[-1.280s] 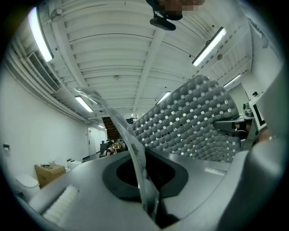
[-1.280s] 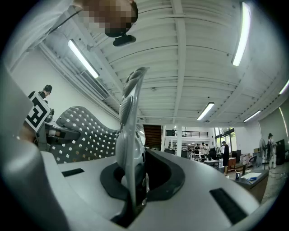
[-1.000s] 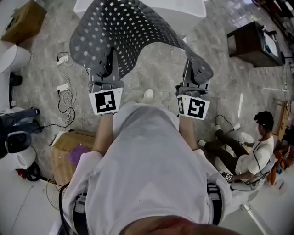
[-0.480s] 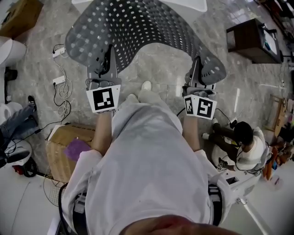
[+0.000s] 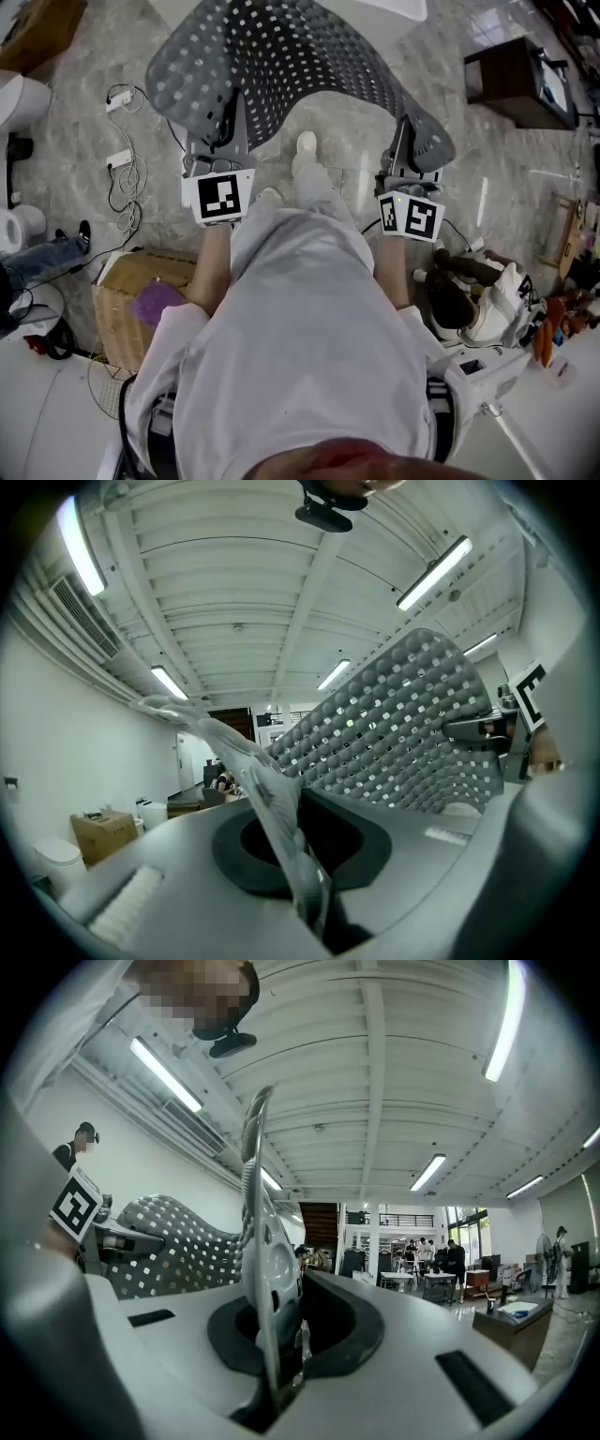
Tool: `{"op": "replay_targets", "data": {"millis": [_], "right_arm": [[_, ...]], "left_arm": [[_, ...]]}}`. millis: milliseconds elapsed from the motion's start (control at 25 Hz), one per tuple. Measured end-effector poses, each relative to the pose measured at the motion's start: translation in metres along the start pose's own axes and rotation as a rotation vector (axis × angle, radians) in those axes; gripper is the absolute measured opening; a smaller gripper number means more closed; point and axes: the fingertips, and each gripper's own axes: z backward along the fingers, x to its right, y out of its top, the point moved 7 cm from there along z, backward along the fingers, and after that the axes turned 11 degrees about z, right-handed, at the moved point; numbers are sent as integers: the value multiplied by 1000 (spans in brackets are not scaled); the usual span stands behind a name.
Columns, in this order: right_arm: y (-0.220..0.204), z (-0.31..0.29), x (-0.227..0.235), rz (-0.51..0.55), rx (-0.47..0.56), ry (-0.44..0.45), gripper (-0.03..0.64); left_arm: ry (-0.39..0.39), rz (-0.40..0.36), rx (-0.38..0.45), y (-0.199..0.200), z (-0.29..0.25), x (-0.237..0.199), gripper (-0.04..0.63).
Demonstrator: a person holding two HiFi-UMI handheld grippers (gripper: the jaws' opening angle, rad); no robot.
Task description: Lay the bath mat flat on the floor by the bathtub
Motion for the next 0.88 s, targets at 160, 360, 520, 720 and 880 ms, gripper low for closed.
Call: {"op": "replay_targets", "data": {"millis": [160,360,520,720,880], "right_arm": [[-10,-23,0,-20,-1,4,17],[-37,-50,13,-63,-27,9,17],[-71,-80,27,-97,-82,9,17],[-110,-115,31,-137,-150,41,17],[-123,-121,36,-139,-169,75,17]], "left_arm": [[20,-1,-9,-4,-18,-14,17],[41,8,-42,-19,-48,-20,17],[41,10,-101,-40,-87,-25,17],[48,-3,-182,-66,-128,-36,17],[51,-2,-160,-75,-136,-27,17]]}}
